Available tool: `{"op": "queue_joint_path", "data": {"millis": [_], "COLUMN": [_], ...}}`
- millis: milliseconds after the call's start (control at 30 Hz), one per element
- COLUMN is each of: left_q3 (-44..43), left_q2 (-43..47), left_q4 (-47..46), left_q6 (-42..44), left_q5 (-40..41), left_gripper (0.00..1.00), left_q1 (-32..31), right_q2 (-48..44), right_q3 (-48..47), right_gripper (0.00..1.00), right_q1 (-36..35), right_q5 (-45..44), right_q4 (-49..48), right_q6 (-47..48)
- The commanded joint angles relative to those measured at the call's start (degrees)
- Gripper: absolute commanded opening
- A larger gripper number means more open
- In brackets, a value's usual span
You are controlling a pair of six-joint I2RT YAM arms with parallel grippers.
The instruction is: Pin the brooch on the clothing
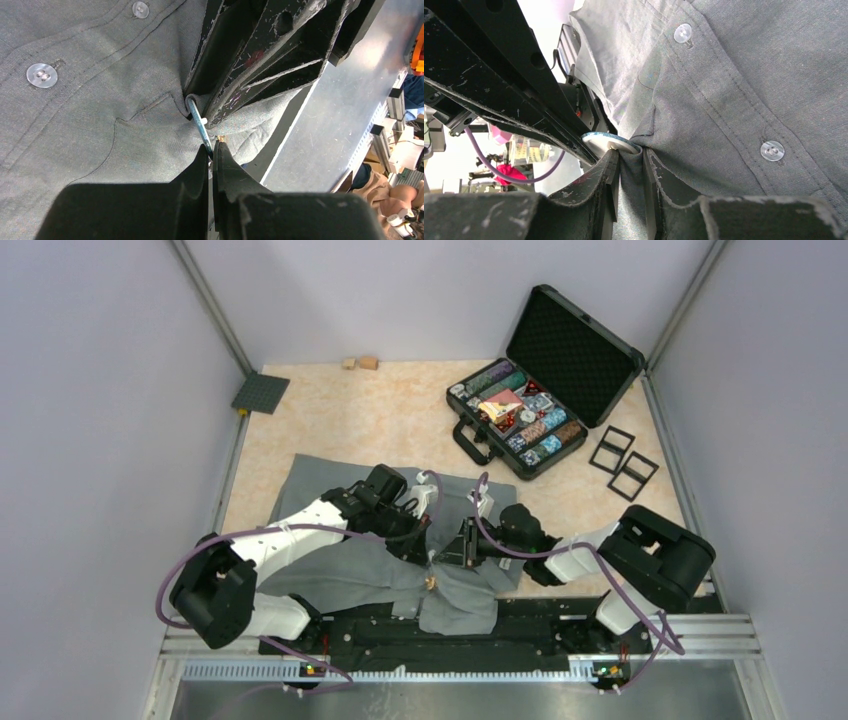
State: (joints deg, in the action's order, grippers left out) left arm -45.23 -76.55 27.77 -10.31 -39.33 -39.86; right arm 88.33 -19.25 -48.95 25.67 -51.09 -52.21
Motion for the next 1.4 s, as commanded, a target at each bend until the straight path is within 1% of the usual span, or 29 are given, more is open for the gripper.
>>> {"op": "queue_joint_path", "data": {"millis": [0, 167, 267, 367, 567, 667, 700, 800, 933, 1000, 1033, 1133, 1233, 1300, 1367], "left_q3": [-2.38, -3.13, -3.13, -3.36, -3.66, -3.85, -3.94, -4.04, -4.58, -5.08, -5.31, -5.73, -5.22, -4.23, -4.16], "left_q2": [0.73, -0.85, -1.49, -1.56, -1.76, -1.36, -1.20, -0.24, 1.74, 3.12, 3.92, 6.51, 8.83, 9.24, 8.39], "left_q4": [-7.84, -4.97, -4.75, -4.48, -3.63, -3.23, -3.05, -2.80, -2.60, -2.46, -2.52, -4.54, -8.54, -11.86, -13.02], "left_q6": [-1.53, -2.06, -3.10, -3.09, -3.32, -3.32, -3.32, -3.32, -3.86, -4.45, -4.91, -7.23, -11.47, -13.60, -16.14], "left_q5": [-11.45, -3.54, -1.07, -0.36, 1.49, 2.41, 2.89, 3.97, 5.79, 7.78, 8.75, 11.79, 16.50, 19.08, 23.38], "left_gripper": [0.00, 0.00, 0.00, 0.00, 0.00, 0.01, 0.04, 0.17, 0.45, 0.66, 0.73, 0.89, 0.91, 0.94, 0.94], "left_q1": [-2.95, -2.46, -1.63, -1.20, -1.09, -1.06, -1.08, -1.02, -1.05, -1.03, -1.03, -0.51, 0.38, 1.40, 2.56], "right_q2": [1.02, -1.22, -3.98, -7.24, -14.52, -19.15, -20.75, -26.13, -32.90, -35.63, -36.57, -37.89, -36.71, -34.51, -32.03], "right_q3": [-3.30, -2.55, -2.46, -2.46, -3.34, -4.74, -5.30, -7.44, -10.26, -11.72, -12.42, -13.54, -13.19, -12.61, -12.04], "right_gripper": [0.24, 0.24, 0.25, 0.26, 0.33, 0.37, 0.39, 0.48, 0.62, 0.69, 0.73, 0.80, 0.81, 0.81, 0.80], "right_q1": [0.24, 0.15, 0.18, 0.25, 0.21, 0.25, 0.19, 0.15, 0.21, 0.25, 0.30, 2.52, 7.53, 10.71, 13.25], "right_q5": [-8.38, -9.22, -10.44, -11.81, -14.96, -18.43, -19.91, -25.03, -33.34, -37.33, -39.18, -41.95, -39.66, -37.81, -36.08], "right_q4": [-4.06, -2.44, 0.89, 4.64, 14.29, 23.52, 27.06, 37.21, 51.34, 58.06, 61.01, 67.17, 68.90, 67.18, 64.36], "right_q6": [-0.39, 0.44, 2.02, 3.71, 6.99, 8.35, 8.75, 9.95, 12.08, 13.28, 13.90, 15.51, 17.54, 18.98, 20.20]}}
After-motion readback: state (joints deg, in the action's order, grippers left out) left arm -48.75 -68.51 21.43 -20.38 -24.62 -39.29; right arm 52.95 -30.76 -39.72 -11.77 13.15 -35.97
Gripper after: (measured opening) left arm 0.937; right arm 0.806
